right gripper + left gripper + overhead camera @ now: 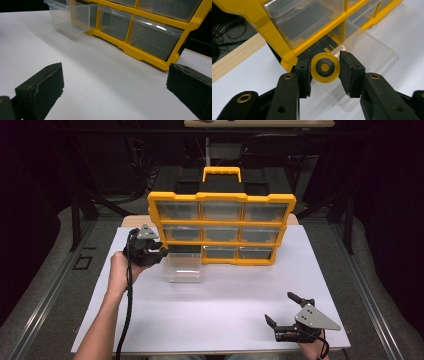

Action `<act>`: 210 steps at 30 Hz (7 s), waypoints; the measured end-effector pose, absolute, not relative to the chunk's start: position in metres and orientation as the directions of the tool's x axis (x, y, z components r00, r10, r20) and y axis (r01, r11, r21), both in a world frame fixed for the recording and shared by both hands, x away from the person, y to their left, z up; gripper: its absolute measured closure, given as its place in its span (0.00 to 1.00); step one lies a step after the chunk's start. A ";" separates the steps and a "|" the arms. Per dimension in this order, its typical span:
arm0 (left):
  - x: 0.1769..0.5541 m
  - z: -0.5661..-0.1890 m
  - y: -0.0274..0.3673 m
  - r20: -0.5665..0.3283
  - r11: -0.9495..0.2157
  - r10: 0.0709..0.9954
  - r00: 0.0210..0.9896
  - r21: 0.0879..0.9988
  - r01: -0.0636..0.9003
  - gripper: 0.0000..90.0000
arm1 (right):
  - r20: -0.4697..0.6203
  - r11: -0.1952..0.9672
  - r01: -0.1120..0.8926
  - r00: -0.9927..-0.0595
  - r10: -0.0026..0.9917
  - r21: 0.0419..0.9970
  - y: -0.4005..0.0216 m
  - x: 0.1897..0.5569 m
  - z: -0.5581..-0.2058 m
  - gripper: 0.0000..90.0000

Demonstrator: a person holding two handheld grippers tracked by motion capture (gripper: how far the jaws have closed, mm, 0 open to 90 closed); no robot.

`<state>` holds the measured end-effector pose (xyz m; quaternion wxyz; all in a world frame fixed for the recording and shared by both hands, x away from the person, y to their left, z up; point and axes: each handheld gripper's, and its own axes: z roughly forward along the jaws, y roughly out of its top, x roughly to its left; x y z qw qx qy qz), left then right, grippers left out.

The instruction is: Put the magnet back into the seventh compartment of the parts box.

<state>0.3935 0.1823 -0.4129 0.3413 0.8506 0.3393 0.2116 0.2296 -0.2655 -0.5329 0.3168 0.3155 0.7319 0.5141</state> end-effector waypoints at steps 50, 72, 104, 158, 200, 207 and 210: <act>0.400 -0.435 0.152 0.112 -0.611 0.637 0.763 0.676 0.411 0.71 | -0.135 0.272 0.149 -0.592 0.795 0.951 -0.267 0.229 -0.534 0.01; 0.411 -0.433 0.146 0.091 -0.648 0.616 0.782 0.623 0.438 0.71 | -0.143 0.280 0.143 -0.596 0.790 0.949 -0.265 0.228 -0.533 0.01; 0.425 -0.444 0.116 0.059 -0.735 0.557 0.829 0.500 0.458 0.70 | -0.141 0.284 0.150 -0.602 0.786 0.947 -0.265 0.228 -0.534 0.01; 0.410 -0.422 0.136 0.058 -0.655 0.620 0.782 0.587 0.476 0.16 | -0.140 0.288 0.153 -0.607 0.782 0.946 -0.266 0.228 -0.536 0.01; 0.346 -0.461 0.197 0.072 -0.511 0.723 0.687 0.725 0.462 0.00 | -0.149 0.302 0.151 -0.618 0.772 0.941 -0.262 0.228 -0.536 0.01; 0.337 -0.466 0.209 0.066 -0.490 0.740 0.669 0.735 0.469 0.00 | -0.149 0.302 0.152 -0.615 0.774 0.941 -0.262 0.227 -0.535 0.01; 0.334 -0.469 0.213 0.061 -0.478 0.748 0.661 0.740 0.473 0.00 | -0.150 0.301 0.146 -0.619 0.771 0.942 -0.261 0.227 -0.535 0.01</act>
